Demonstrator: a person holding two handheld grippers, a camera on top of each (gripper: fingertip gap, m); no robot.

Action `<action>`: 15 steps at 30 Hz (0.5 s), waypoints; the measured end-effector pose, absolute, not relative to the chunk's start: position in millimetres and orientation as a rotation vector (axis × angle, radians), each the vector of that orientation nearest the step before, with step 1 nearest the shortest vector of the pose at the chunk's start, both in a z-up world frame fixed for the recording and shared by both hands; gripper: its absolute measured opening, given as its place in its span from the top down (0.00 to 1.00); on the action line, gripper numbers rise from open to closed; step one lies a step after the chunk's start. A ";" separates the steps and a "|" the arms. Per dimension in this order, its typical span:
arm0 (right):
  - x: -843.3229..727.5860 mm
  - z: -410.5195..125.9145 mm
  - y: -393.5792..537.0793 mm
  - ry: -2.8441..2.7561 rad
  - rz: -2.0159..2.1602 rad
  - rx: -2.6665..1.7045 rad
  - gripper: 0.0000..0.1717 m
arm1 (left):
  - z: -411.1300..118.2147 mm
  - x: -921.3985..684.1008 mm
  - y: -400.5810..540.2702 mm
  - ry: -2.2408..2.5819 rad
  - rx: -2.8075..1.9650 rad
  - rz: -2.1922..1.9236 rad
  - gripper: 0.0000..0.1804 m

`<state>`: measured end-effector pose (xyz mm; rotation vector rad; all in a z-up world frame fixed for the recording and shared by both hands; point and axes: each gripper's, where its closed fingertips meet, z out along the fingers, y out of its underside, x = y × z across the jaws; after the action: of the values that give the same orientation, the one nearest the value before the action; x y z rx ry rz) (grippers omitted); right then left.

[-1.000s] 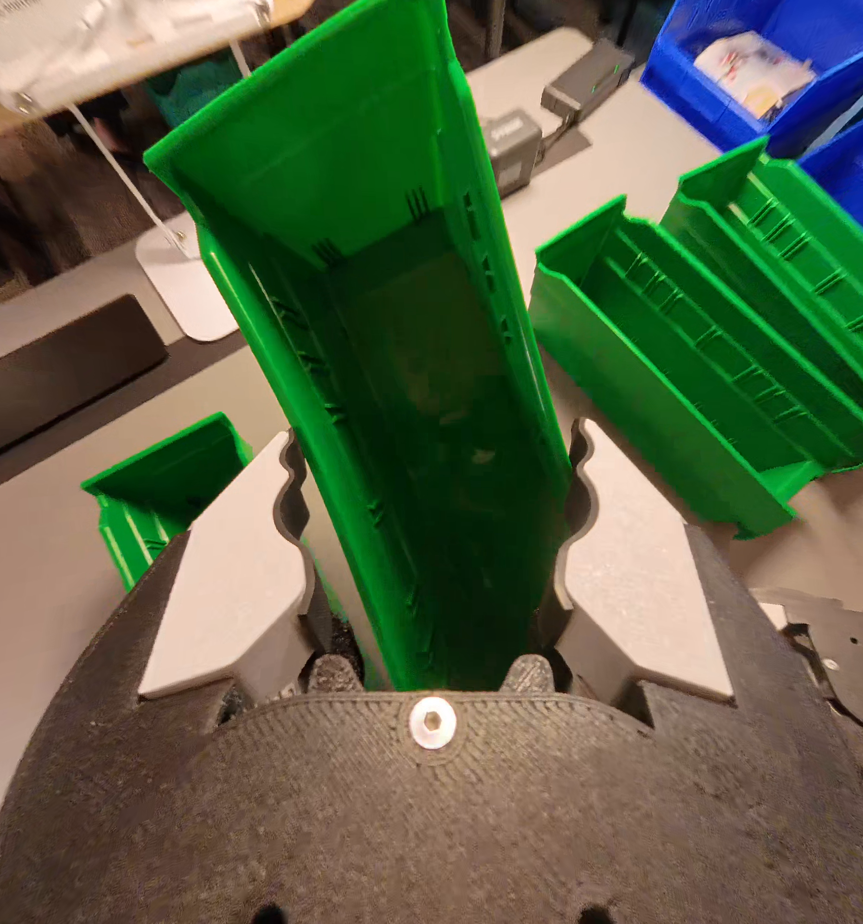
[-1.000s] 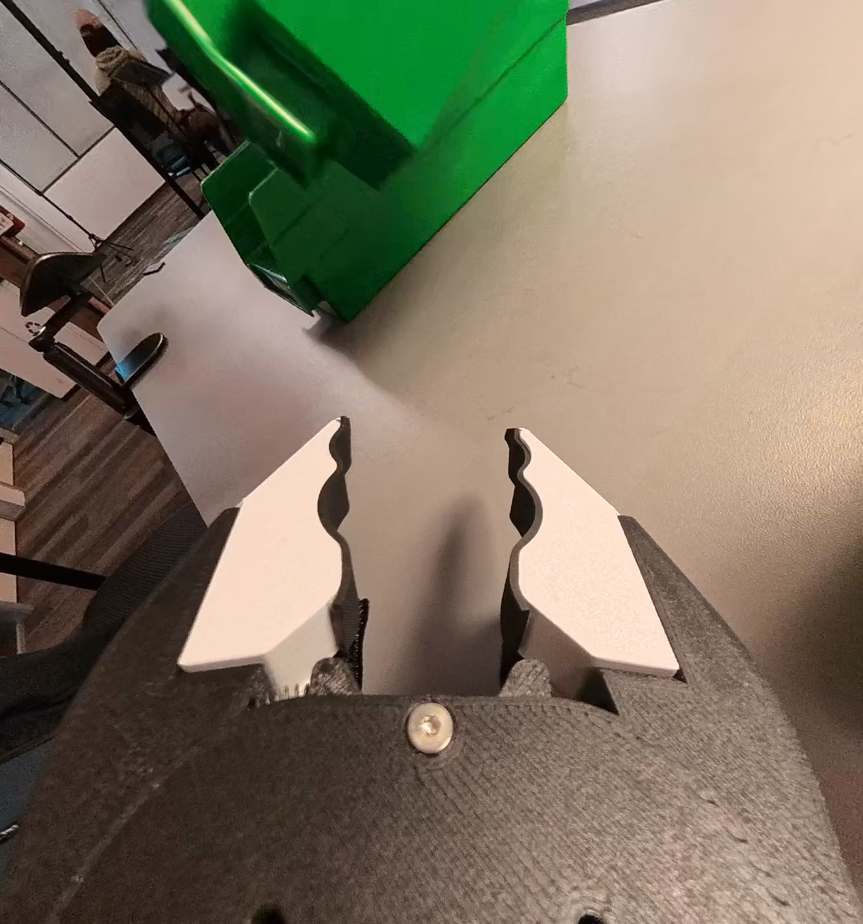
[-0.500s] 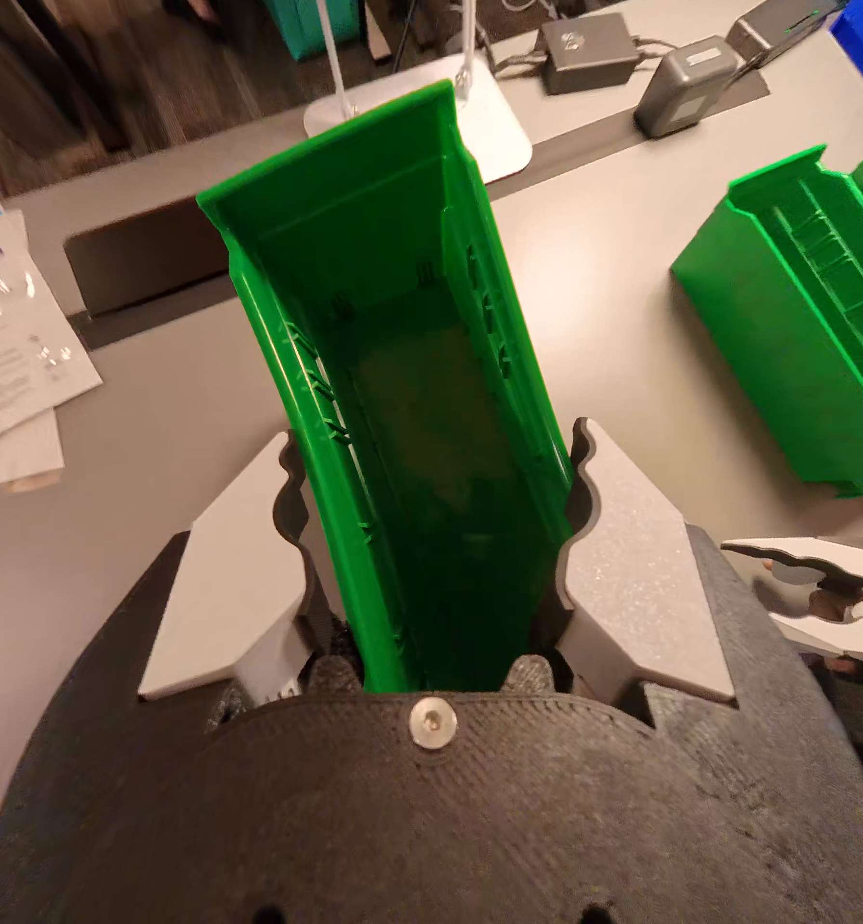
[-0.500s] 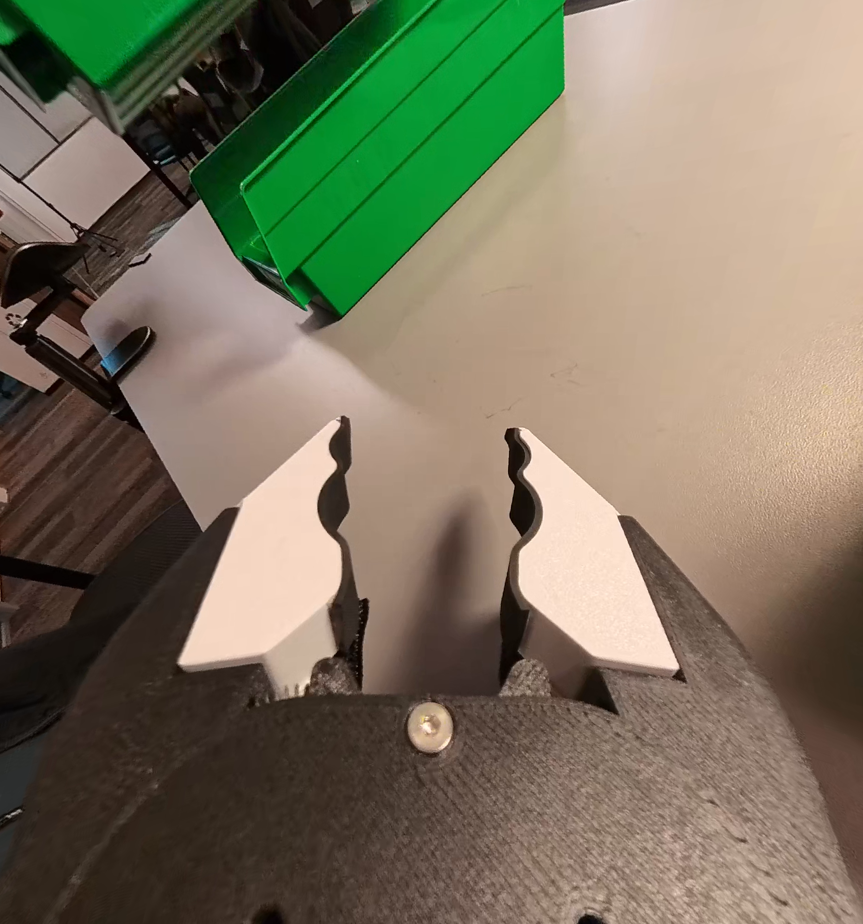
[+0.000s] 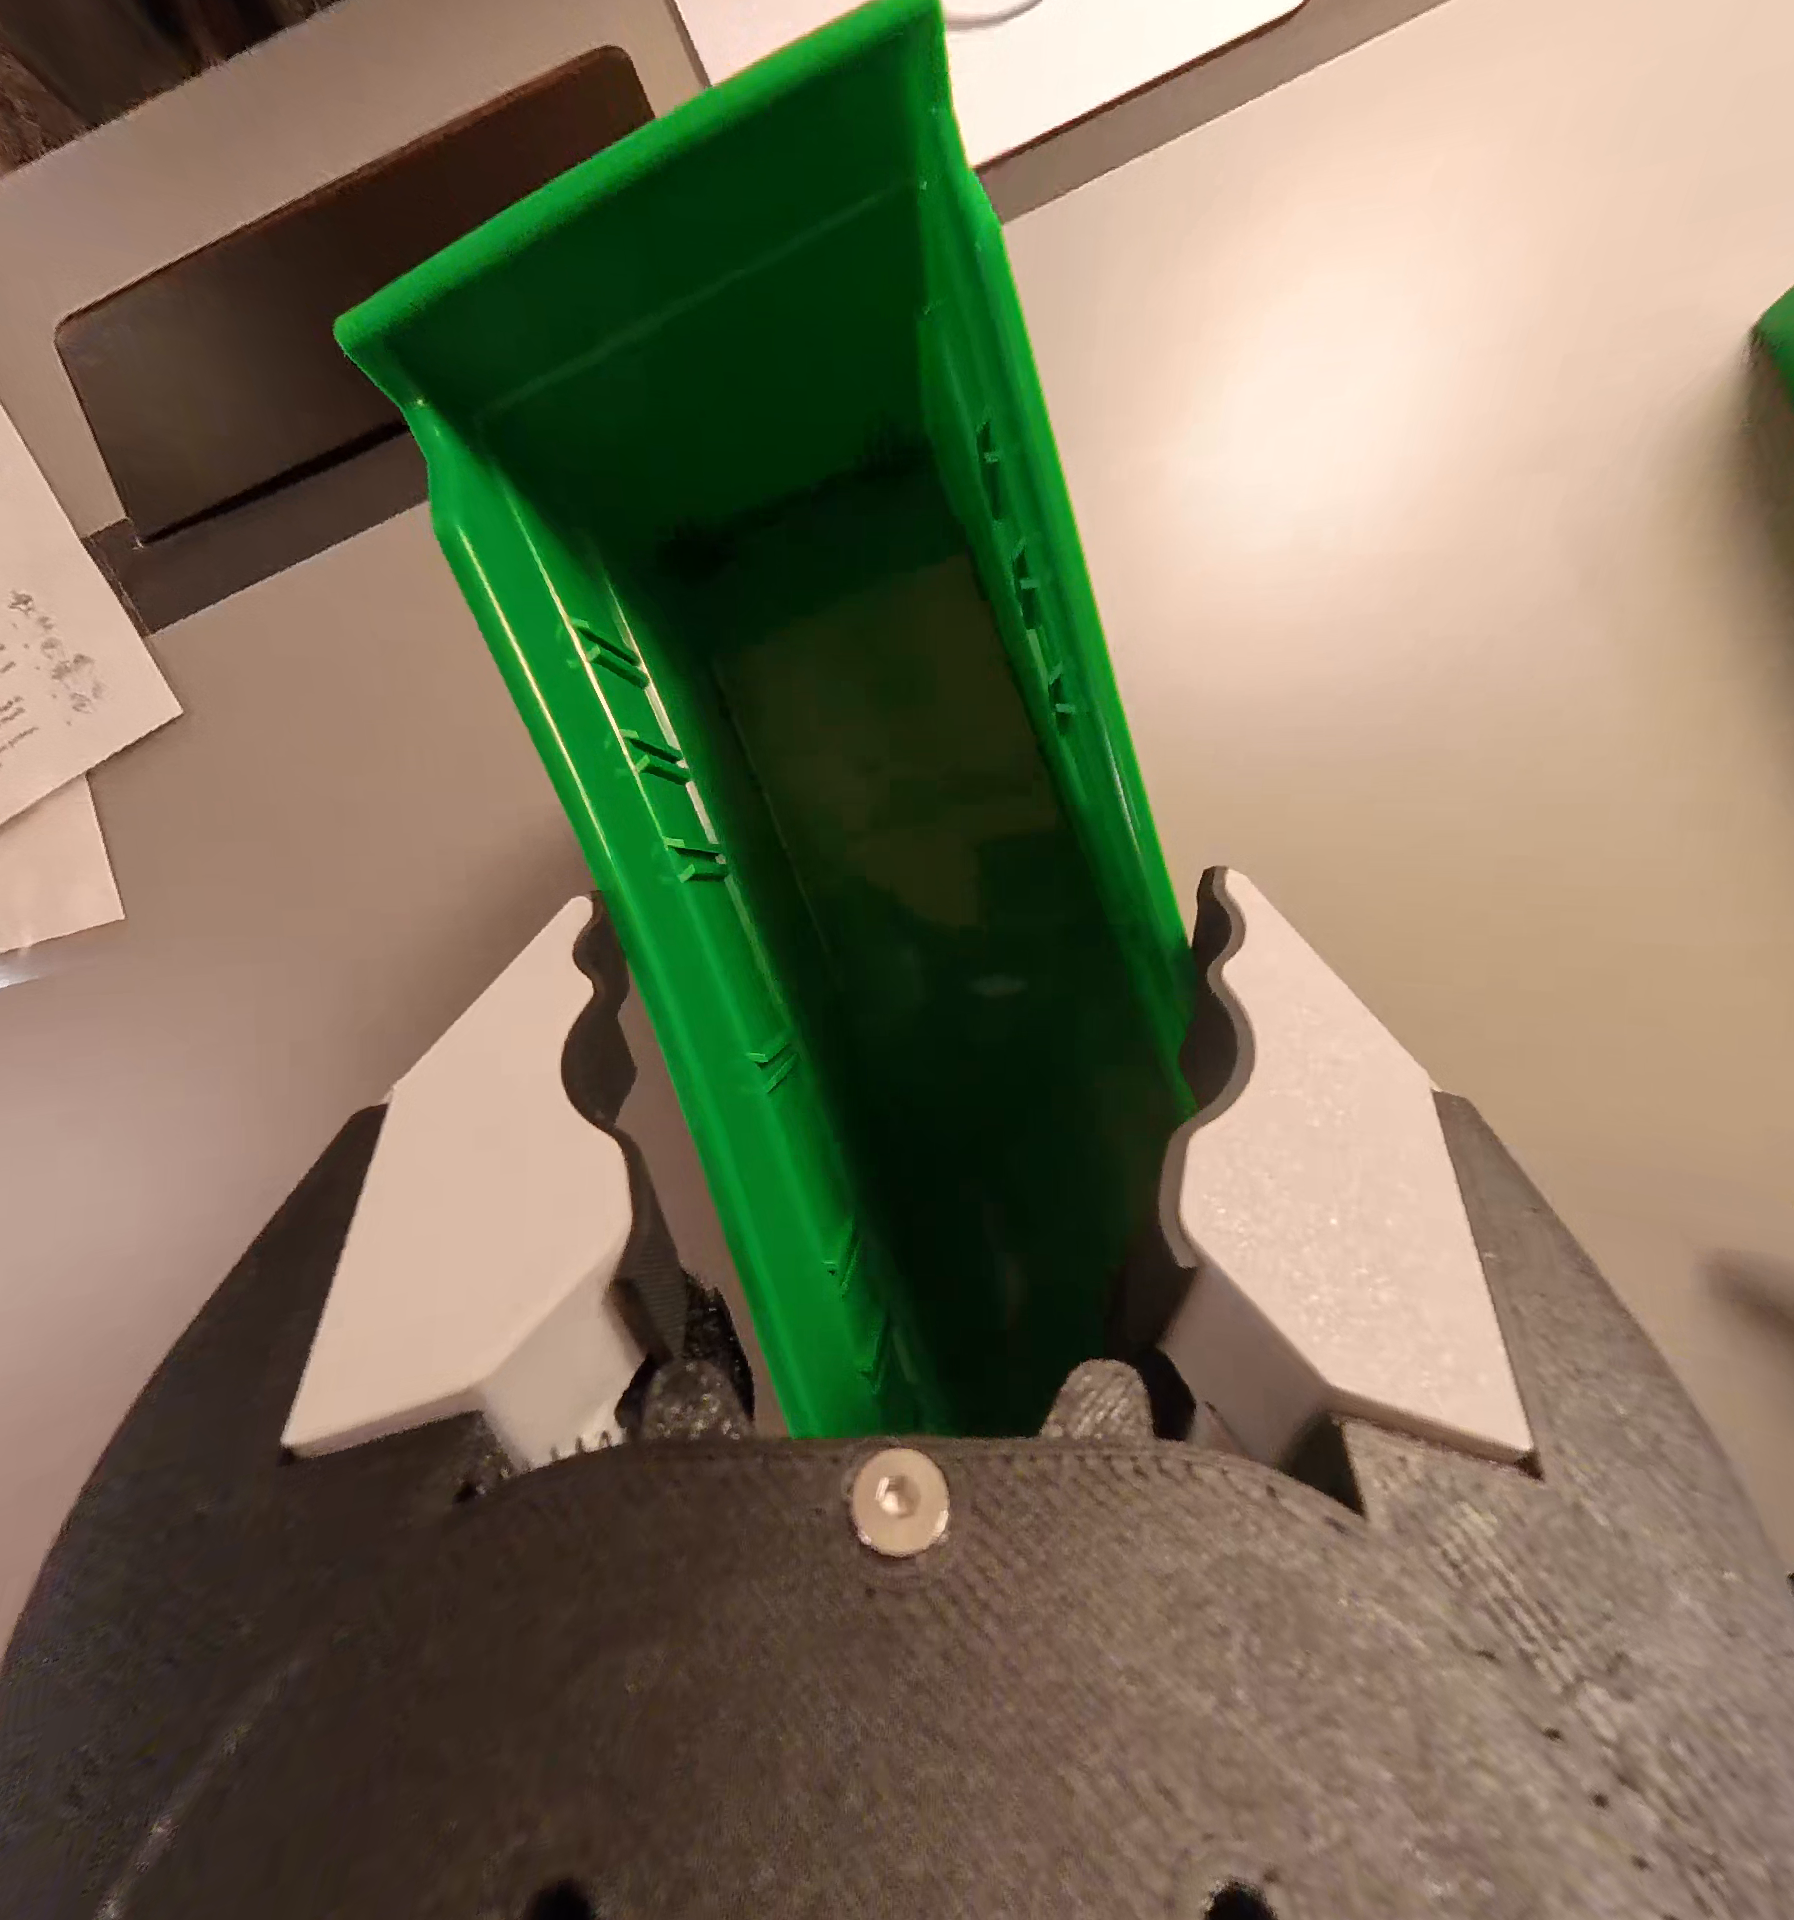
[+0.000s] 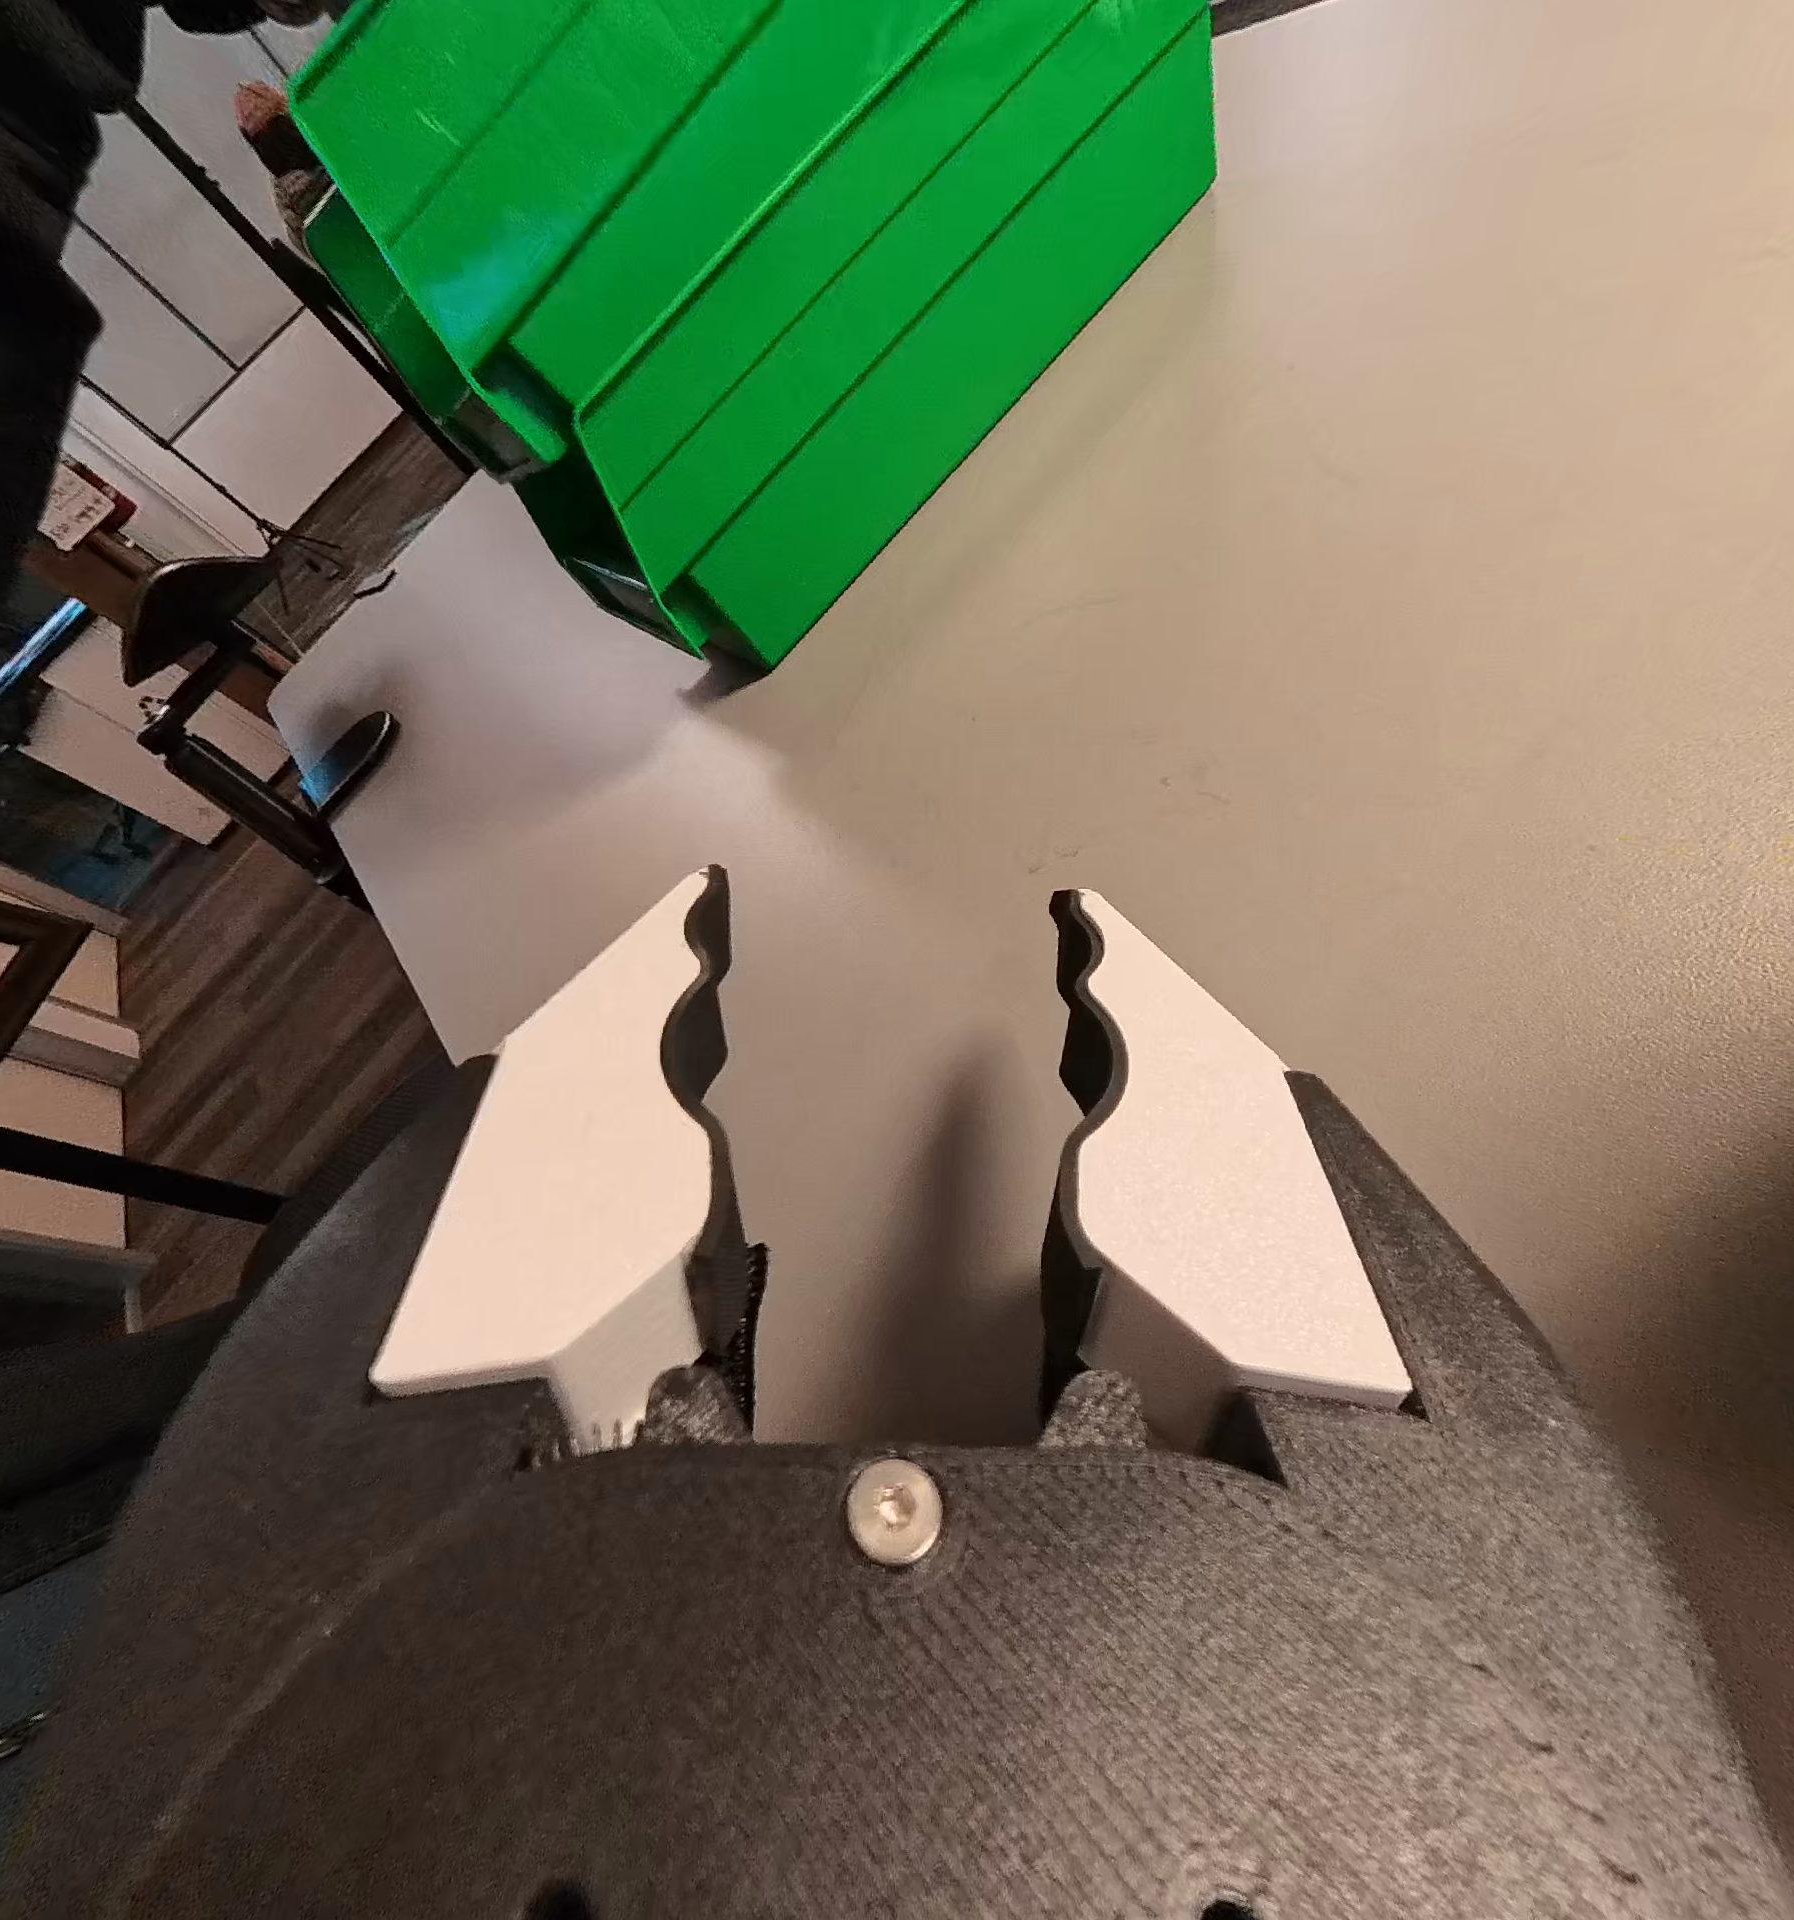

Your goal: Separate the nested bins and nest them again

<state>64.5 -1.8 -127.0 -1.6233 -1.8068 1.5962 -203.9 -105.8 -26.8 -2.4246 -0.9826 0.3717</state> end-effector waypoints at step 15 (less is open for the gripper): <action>65.0 -127.5 -2.1 -1.808 1.581 -1.620 0.62 | -55.2 -208.9 -96.0 -0.978 -2.424 0.415 0.39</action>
<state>65.0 -2.1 -127.5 -1.6198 -1.8081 1.5810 -208.9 -96.0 -55.2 -2.4236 -0.9781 0.4152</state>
